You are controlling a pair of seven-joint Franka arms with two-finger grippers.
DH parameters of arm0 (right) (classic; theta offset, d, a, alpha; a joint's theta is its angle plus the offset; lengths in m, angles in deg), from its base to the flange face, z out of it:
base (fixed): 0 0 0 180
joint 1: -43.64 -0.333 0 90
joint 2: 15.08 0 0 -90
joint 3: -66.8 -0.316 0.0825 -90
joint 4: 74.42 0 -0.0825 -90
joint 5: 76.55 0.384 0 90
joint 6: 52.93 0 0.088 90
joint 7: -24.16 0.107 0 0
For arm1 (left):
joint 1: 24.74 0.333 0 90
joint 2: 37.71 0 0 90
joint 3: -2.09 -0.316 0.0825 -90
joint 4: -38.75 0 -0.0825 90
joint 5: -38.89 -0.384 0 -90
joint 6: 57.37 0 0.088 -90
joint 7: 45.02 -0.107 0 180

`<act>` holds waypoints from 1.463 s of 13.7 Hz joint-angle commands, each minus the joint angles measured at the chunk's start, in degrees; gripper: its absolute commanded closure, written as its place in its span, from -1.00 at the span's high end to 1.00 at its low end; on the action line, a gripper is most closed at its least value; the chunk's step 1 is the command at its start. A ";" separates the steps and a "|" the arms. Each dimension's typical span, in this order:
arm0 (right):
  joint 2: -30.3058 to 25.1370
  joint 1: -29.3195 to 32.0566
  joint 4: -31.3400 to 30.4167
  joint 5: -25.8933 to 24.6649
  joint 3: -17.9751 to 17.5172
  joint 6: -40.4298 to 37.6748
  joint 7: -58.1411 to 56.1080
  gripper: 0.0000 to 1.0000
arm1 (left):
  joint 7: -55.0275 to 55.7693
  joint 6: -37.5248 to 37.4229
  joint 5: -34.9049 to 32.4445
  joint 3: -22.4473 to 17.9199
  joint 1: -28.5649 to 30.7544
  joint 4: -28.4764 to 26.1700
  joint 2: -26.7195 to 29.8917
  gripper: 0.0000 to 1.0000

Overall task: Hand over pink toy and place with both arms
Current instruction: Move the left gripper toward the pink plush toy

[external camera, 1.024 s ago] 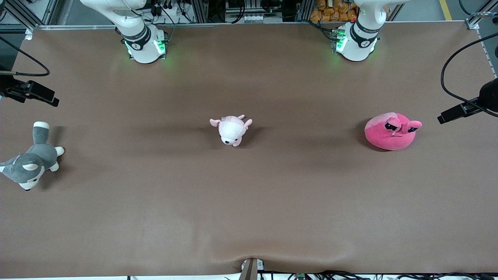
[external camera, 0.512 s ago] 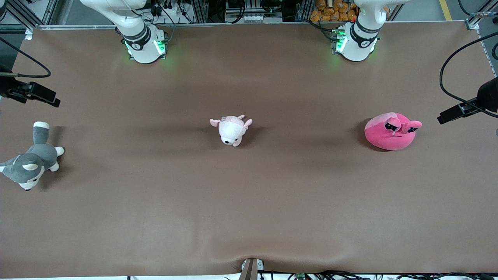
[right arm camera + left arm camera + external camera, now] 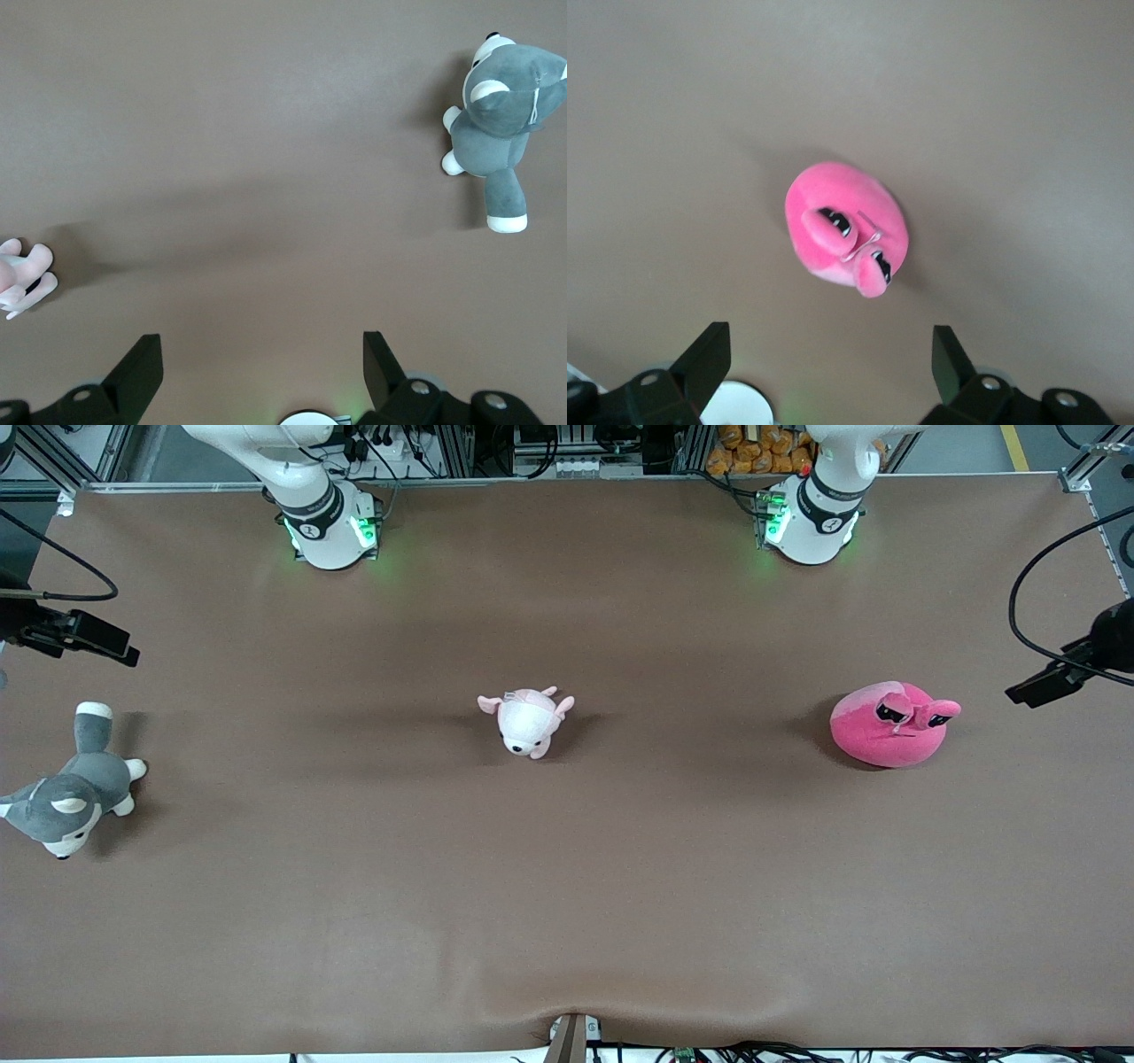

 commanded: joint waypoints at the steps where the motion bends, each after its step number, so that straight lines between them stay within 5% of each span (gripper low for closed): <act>1: -0.41 0.35 -0.03 -0.81 -0.35 -0.46 -0.08 1.00 | 4.73 2.78 0.02 0.34 0.79 -8.57 5.66 1.00; 11: -0.33 -0.09 -0.03 -0.81 -0.44 -0.55 -0.08 1.00 | 10.10 12.11 9.41 0.34 10.11 -22.82 7.08 1.00; 20: -0.24 -0.53 0.06 -0.19 -0.53 -0.29 0.00 1.00 | 13.35 15.18 14.78 0.08 13.98 -22.57 -0.82 1.00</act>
